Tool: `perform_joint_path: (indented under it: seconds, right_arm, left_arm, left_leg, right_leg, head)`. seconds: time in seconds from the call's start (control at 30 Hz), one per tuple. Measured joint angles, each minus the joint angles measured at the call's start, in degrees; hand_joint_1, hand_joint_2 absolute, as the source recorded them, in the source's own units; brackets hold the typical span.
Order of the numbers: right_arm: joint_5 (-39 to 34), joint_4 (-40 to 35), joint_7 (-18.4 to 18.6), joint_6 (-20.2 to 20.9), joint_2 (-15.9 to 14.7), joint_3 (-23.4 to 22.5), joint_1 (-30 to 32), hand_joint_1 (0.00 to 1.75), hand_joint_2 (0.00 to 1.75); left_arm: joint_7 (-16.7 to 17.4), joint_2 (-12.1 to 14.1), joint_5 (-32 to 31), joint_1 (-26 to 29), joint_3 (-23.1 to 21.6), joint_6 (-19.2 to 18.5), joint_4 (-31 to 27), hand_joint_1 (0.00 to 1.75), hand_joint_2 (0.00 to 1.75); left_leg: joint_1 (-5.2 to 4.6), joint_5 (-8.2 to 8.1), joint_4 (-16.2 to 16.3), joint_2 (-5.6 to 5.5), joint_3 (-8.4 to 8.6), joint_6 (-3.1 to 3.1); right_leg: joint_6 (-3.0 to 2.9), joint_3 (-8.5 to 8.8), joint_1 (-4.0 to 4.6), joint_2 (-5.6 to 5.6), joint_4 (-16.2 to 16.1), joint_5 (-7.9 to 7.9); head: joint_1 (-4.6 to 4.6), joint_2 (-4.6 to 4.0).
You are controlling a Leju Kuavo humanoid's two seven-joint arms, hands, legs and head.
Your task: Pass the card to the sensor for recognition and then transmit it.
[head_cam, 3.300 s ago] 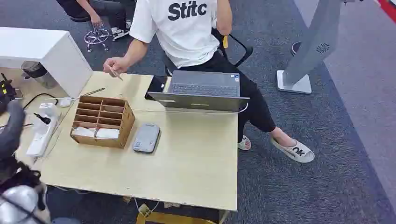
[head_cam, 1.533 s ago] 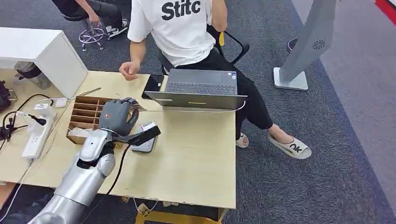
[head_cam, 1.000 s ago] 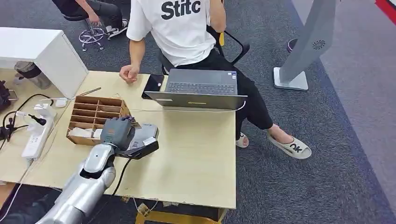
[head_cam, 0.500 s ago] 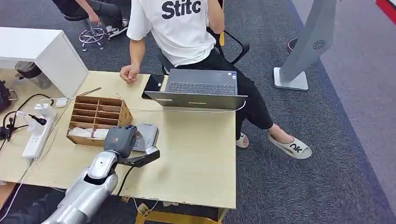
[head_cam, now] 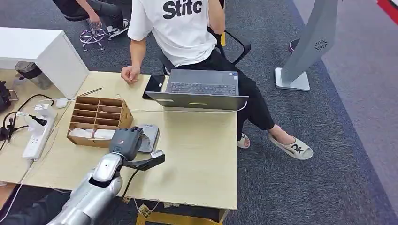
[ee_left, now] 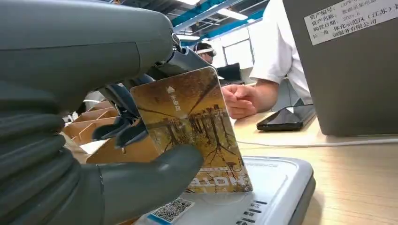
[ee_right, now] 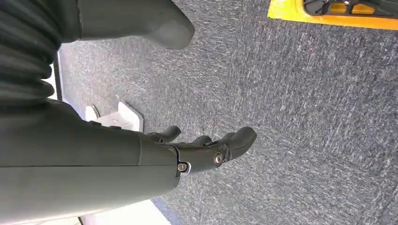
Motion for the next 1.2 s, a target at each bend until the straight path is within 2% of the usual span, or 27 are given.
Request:
perform_joint_path:
  seconds: [0.2, 0.43, 0.5, 0.53, 0.57, 0.6, 0.7, 0.83, 1.07, 1.1, 1.13, 1.17, 1.2]
  right_arm:
    - [0.0, 0.0, 0.0, -0.2, 0.0, 0.0, 0.1, 0.00, 1.75]
    - [0.0, 0.0, 0.0, -0.2, 0.0, 0.0, 0.1, 0.00, 1.75]
    - [0.0, 0.0, 0.0, -0.2, 0.0, 0.0, 0.3, 0.00, 1.75]
    - [0.2, 0.0, 0.0, -0.4, 0.1, 0.0, 0.3, 0.00, 1.75]
    - [0.7, 0.0, 0.1, -0.7, 0.1, 0.0, 0.4, 0.00, 1.75]
    - [0.9, 0.0, 0.3, -0.7, 0.2, 0.0, 0.5, 0.00, 1.75]
    - [1.4, 0.0, 0.7, -0.6, 0.2, 0.0, 0.5, 0.00, 1.75]
    - [1.9, 0.0, 0.8, -0.6, 0.2, 0.0, 0.5, 0.00, 1.75]
    - [1.9, 0.0, 0.6, -0.8, 0.2, 0.0, 0.5, 0.00, 1.75]
    - [1.9, 0.0, 0.5, -0.9, 0.2, 0.0, 0.5, 0.00, 1.75]
    - [1.9, 0.0, 0.4, -0.9, 0.2, 0.0, 0.5, 0.00, 1.75]
    - [1.9, 0.0, 0.3, -0.9, 0.2, 0.0, 0.5, 0.00, 1.75]
    - [2.0, 0.0, 0.2, -0.9, 0.2, 0.0, 0.5, 0.00, 1.75]
  left_arm:
    - [-0.4, 0.7, 3.7, 0.7, 0.0, 2.9, -5.4, 1.75, 1.75]
    - [-0.5, 0.7, 3.8, 0.8, 0.0, 3.0, -5.6, 1.75, 1.75]
    - [-0.7, 1.4, 4.9, 0.8, 0.2, 4.1, -8.3, 1.75, 1.75]
    - [-0.9, 2.0, 5.9, 0.9, 1.3, 5.8, -11.4, 1.75, 1.75]
    - [-0.7, 3.6, 4.2, 0.7, 3.9, 6.8, -15.9, 1.75, 1.75]
    - [0.2, 6.1, 0.7, -0.4, 6.6, 6.0, -18.2, 1.75, 1.75]
    - [1.7, 7.7, -3.1, -1.0, 7.5, 6.5, -18.5, 1.75, 1.75]
    - [2.5, 8.9, -5.6, -1.7, 7.8, 6.6, -18.5, 1.75, 1.75]
    - [3.2, 9.1, -8.5, -1.9, 7.8, 6.9, -18.5, 1.75, 1.75]
    - [3.3, 9.1, -8.8, -1.9, 7.8, 7.0, -18.5, 0.79, 1.75]
    - [3.3, 9.1, -9.0, -1.9, 7.8, 7.2, -18.5, 0.79, 1.75]
    - [3.5, 9.0, -9.2, -1.8, 7.8, 7.4, -18.5, 0.00, 1.75]
    - [3.6, 9.0, -9.4, -1.8, 7.8, 8.3, -18.5, 0.00, 1.75]
  left_leg:
    - [0.01, 0.00, 0.0, -0.03, -0.03, 0.00]
    - [0.01, 0.00, 0.0, -0.03, -0.03, 0.00]
    - [0.01, 0.00, 0.0, -0.03, -0.04, 0.00]
    - [0.01, 0.00, 0.0, -0.04, -0.04, 0.00]
    - [0.01, 0.00, 0.0, -0.03, -0.04, 0.00]
    - [0.02, 0.01, 0.0, -0.02, -0.02, -0.01]
    - [0.02, 0.02, 0.0, -0.02, -0.02, -0.02]
    - [0.01, 0.02, 0.0, -0.03, -0.03, -0.02]
    - [-0.01, 0.01, 0.0, -0.03, -0.04, 0.00]
    - [-0.01, 0.01, 0.0, -0.03, -0.04, 0.00]
    - [-0.01, 0.00, 0.0, -0.02, -0.04, 0.00]
    - [-0.01, 0.00, 0.0, -0.01, -0.04, 0.00]
    - [-0.01, 0.00, 0.0, 0.00, -0.04, 0.00]
  right_leg:
    - [0.00, 0.00, 0.00, -0.03, 0.0, 0.00]
    - [0.00, 0.00, 0.00, -0.02, 0.0, 0.00]
    - [0.00, 0.00, 0.00, -0.03, 0.0, 0.00]
    - [0.00, -0.01, 0.00, -0.02, 0.0, 0.00]
    - [0.00, -0.02, 0.01, -0.01, 0.0, 0.00]
    - [0.00, -0.02, 0.01, -0.02, 0.0, 0.00]
    - [0.00, -0.01, 0.01, -0.01, 0.0, 0.00]
    - [0.00, -0.01, 0.00, -0.03, 0.0, 0.00]
    - [0.00, -0.01, -0.01, -0.01, 0.0, 0.00]
    - [0.00, -0.01, -0.01, -0.01, 0.0, 0.00]
    - [0.00, -0.02, -0.01, 0.01, 0.0, 0.00]
    - [0.00, -0.02, -0.01, 0.03, 0.0, 0.00]
    - [0.00, -0.03, -0.01, 0.03, 0.0, 0.00]
  head:
    - [0.00, 0.00]
    - [0.00, 0.00]
    - [0.00, 0.00]
    - [0.00, 0.00]
    - [0.02, 0.00]
    - [0.00, 0.00]
    - [0.00, 0.00]
    - [0.00, 0.00]
    - [0.00, 0.00]
    - [0.00, 0.00]
    - [0.00, 0.00]
    - [0.00, 0.00]
    - [-0.02, 0.00]
